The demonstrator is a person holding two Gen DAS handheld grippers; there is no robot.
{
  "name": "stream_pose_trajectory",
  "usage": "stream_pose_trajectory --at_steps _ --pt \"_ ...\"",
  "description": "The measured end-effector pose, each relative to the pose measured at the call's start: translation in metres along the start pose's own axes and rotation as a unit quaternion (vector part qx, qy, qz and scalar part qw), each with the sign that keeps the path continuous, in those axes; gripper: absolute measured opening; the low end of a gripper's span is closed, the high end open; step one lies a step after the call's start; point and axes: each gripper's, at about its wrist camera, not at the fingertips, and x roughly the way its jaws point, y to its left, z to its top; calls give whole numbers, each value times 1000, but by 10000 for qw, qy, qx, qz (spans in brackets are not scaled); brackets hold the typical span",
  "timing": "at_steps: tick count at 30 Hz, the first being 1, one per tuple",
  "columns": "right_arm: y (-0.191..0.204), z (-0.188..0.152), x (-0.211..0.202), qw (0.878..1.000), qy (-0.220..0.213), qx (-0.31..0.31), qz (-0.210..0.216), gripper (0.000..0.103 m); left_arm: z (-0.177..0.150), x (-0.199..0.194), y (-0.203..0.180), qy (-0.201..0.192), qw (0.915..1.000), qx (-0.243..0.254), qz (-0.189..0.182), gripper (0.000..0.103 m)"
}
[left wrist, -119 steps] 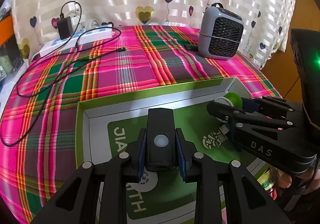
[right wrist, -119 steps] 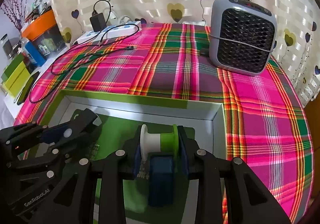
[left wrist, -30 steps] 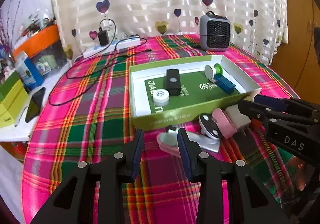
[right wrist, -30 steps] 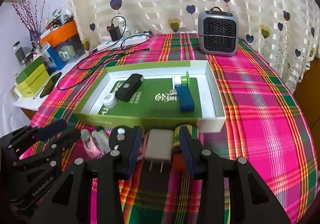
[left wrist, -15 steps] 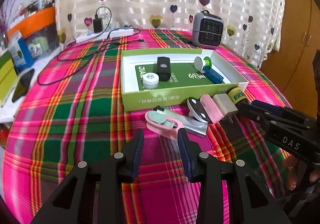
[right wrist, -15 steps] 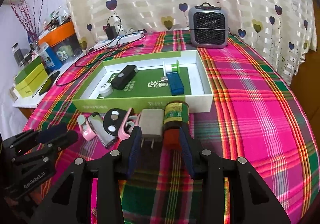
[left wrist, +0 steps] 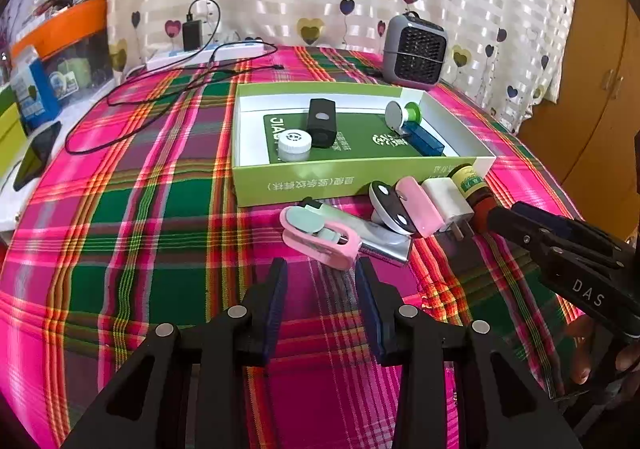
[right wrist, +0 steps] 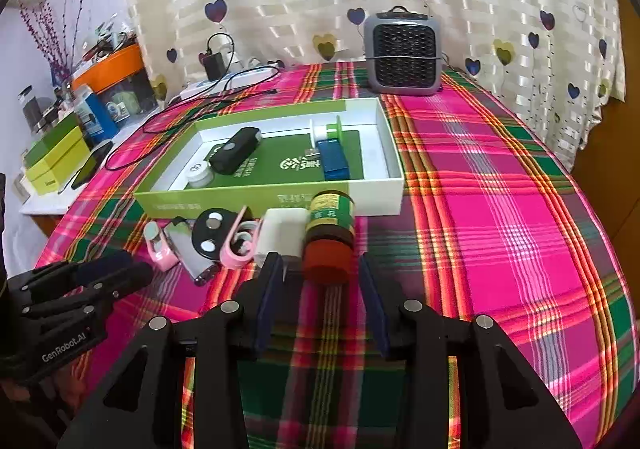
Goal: Organize rigid objects
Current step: 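Grasp the brown orange-capped bottle with the right gripper while the left gripper approaches the pink clip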
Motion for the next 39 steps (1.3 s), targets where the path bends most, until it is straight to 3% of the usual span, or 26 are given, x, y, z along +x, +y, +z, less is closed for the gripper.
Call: stream_pose_trajectory --at_steps 19,39 --pt "-6 11 17 9993 268 -116 -248 41 3 15 0 175 9998 34 35 34" --pt "-9 12 22 9988 362 -132 -285 41 -1 5 33 130 9985 -47 531 34"
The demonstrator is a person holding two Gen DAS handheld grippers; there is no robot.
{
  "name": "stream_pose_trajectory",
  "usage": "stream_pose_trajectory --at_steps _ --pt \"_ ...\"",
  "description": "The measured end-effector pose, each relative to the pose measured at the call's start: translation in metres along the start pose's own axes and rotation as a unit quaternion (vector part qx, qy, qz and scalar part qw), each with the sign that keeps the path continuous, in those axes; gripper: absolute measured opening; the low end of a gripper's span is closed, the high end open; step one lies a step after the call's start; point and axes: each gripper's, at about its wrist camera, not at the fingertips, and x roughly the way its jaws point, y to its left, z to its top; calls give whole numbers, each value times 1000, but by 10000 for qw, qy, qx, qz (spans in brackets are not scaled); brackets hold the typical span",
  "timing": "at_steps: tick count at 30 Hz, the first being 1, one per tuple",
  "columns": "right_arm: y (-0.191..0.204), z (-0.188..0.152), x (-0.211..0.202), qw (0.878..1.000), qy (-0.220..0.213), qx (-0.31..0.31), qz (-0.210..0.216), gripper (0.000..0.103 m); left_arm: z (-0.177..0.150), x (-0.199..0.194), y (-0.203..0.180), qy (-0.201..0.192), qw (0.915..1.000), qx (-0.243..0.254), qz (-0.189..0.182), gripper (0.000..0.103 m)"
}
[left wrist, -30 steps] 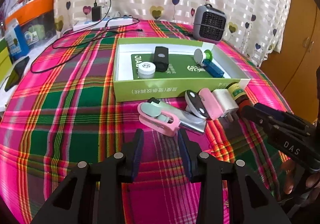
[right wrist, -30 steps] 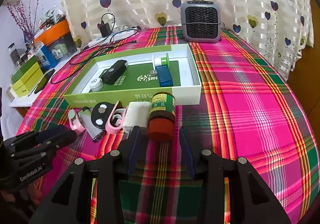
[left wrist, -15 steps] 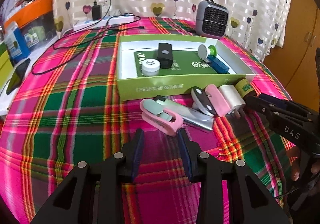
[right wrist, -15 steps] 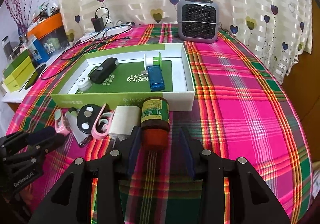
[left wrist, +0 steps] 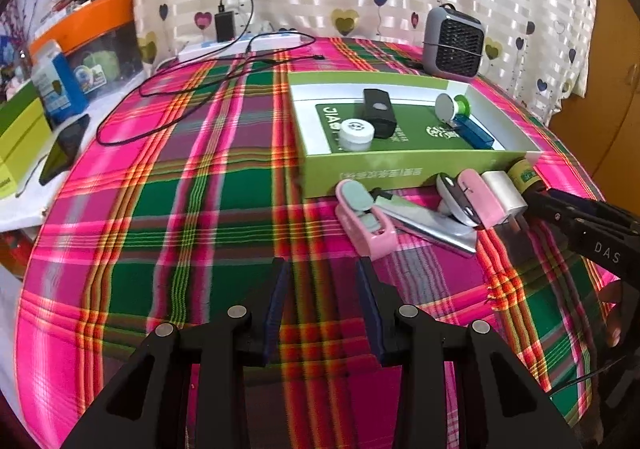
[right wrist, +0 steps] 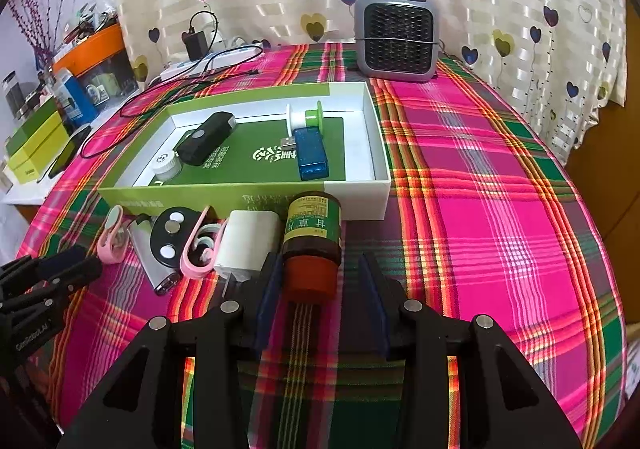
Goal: Organize rigid objects
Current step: 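Grasp the brown orange-capped bottle with the right gripper while the left gripper approaches the pink clip, then close the left gripper on the pink clip and lift it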
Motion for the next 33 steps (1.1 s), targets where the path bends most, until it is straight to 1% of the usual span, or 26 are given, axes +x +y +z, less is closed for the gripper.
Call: stream_pose_trajectory --at_steps 2,4,8,11,14,18,25,30,33 --pt "0 0 0 10000 2 0 6 40 0 0 4 -11 10000 -62 20 34" --pt "1 -1 1 10000 12 0 2 40 0 -2 5 -35 9999 -117 -43 34" --pt "3 -2 3 10000 57 -66 -2 40 3 -7 0 -103 9991 -107 -407 34" --pt "3 -1 4 9999 83 -93 13 40 6 -7 -11 -118 9986 -29 -522 34" --pt "2 -1 5 9999 102 -84 33 41 9 -2 -18 -87 9990 5 -430 34" --pt "1 0 5 9999 135 -73 59 41 14 7 -18 -7 9996 -89 -272 34" --pt "2 3 10 9997 197 -124 27 40 15 13 -12 95 9998 -116 -165 34" --pt "1 4 13 9995 261 -151 33 41 16 14 -9 86 9999 -105 -89 34" --pt "2 5 14 9995 269 -180 19 40 18 16 -5 123 9998 -121 -98 34"
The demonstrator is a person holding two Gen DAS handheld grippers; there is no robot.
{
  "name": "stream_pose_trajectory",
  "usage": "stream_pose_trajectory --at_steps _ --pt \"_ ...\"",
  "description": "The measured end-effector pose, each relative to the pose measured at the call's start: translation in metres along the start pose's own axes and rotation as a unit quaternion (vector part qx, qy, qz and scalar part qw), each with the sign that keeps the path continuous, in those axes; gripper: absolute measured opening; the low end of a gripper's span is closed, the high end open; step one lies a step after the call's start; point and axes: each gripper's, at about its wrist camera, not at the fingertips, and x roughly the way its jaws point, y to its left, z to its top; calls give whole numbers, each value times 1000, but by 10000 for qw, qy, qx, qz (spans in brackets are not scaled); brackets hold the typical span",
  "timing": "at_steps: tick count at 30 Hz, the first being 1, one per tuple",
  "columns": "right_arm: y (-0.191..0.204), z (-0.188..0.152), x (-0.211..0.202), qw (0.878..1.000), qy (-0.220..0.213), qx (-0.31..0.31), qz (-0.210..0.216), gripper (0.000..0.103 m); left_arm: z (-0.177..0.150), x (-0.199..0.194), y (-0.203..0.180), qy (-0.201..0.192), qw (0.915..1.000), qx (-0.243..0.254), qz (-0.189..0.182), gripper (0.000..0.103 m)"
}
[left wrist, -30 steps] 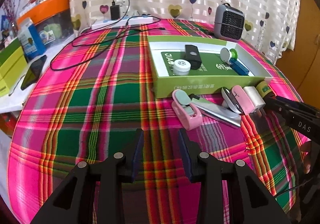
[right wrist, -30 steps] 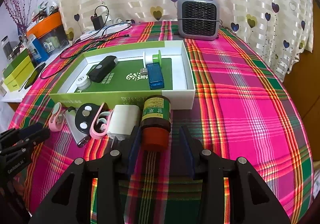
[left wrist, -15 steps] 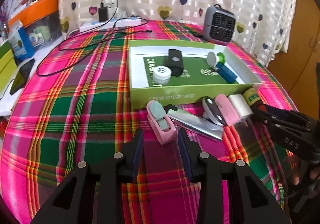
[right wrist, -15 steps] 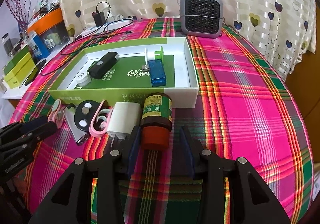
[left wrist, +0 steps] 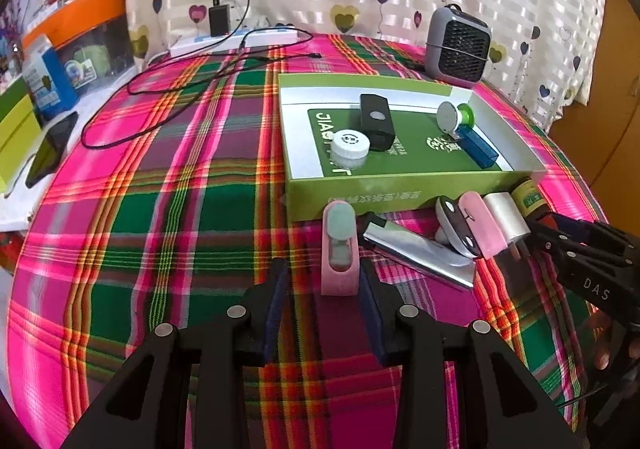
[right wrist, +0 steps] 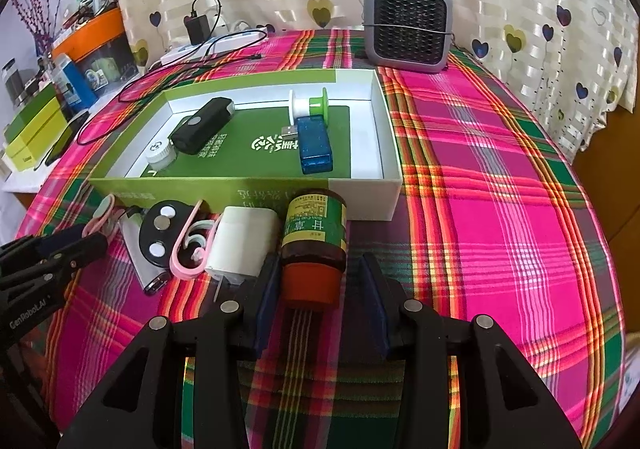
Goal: Organize rigid objects
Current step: 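Close the left gripper on the pink clip and lift it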
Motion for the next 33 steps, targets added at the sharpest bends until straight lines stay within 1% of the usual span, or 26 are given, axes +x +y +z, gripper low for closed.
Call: stream_pose_trajectory --at_steps 9,16,25,33 --pt "0 2 2 10000 12 -28 -31 41 9 7 -2 49 9998 189 -20 34" --pt "1 4 4 10000 27 -67 -64 41 13 12 -5 48 9995 293 64 34" --pt "1 8 7 9998 49 -131 -128 41 13 14 0 -16 9999 169 -26 34" --pt "0 8 7 9999 45 -109 -102 41 13 13 0 -19 9998 171 -26 34"
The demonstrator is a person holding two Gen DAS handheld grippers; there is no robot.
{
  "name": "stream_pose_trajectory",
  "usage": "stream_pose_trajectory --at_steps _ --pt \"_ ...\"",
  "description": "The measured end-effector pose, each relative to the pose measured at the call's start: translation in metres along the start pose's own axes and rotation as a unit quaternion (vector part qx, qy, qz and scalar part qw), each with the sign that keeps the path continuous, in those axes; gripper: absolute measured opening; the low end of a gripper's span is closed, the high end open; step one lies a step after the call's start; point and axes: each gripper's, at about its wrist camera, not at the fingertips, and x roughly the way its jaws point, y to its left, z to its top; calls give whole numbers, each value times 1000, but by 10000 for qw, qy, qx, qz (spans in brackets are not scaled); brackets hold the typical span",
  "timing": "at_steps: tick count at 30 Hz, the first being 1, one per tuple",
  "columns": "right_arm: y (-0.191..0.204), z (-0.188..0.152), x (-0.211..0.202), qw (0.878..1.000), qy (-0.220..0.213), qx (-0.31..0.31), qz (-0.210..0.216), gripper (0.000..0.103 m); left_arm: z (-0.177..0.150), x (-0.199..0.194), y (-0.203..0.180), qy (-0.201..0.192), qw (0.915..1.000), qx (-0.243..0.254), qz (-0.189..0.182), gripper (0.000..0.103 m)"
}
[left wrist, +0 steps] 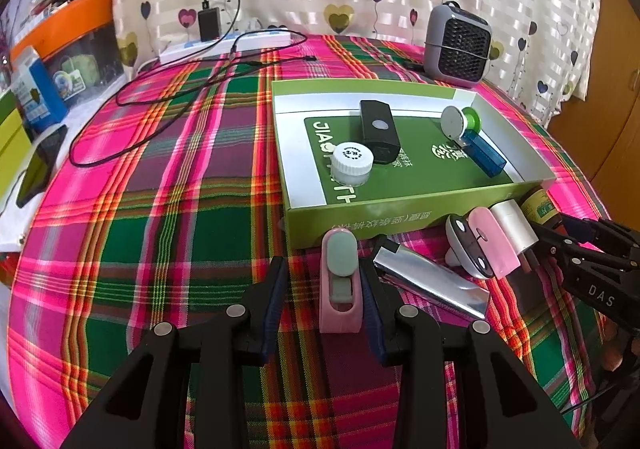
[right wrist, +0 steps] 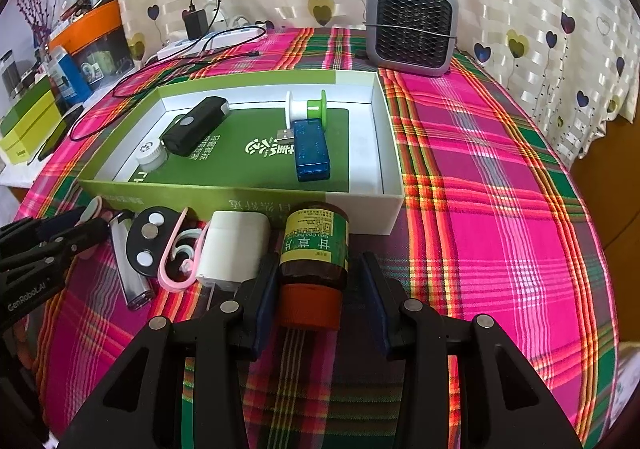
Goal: Organize rigid objects
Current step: 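Close the left gripper on the pink clip and lift it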
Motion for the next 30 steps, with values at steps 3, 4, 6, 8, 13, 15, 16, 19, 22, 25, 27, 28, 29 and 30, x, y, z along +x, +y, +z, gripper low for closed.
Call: stream_pose_trajectory --at_steps 3,4,6,8,13,15,16,19,22,25,27,28,29,30 --pt "0 0 0 10000 0 -2 -2 41 0 0 1 0 10000 1 3 34" --pt "0 0 0 10000 -1 -2 0 41 0 0 0 0 10000 -5 -4 34" --pt "-1 0 0 10000 -3 10 13 41 0 0 0 -1 10000 -16 -8 33" --pt "-2 0 0 10000 -8 33 36 40 0 0 0 -3 10000 -30 -1 31" --pt "-4 -1 -1 9999 -20 111 18 34 1 -1 3 -1 9999 -95 37 23" --pt "-4 -1 -2 9999 -21 108 21 33 0 -2 3 -4 10000 -87 36 20" --pt "-5 -1 -2 9999 -20 105 16 33 0 -2 3 -2 9999 -94 37 19" --pt "-5 -1 -2 9999 -21 99 14 33 0 -2 3 -3 9999 -99 34 17" --pt "-5 -1 -2 10000 -20 95 8 33 0 -2 3 -5 9999 -96 32 17" --pt "-5 -1 -2 9999 -20 100 13 33 0 -2 3 -7 9999 -105 23 17" --pt "-5 -1 -2 9999 -20 99 12 33 0 -2 4 -8 9999 -108 22 17" --pt "-5 -1 -2 10000 -20 97 11 33 0 -2 4 -5 9999 -104 26 17" --pt "-5 -1 -2 10000 -19 97 10 33 0 -2 4 -6 9999 -103 29 17" --pt "-5 -1 -2 10000 -19 97 11 33 0 -2 4 -6 9999 -100 31 17"
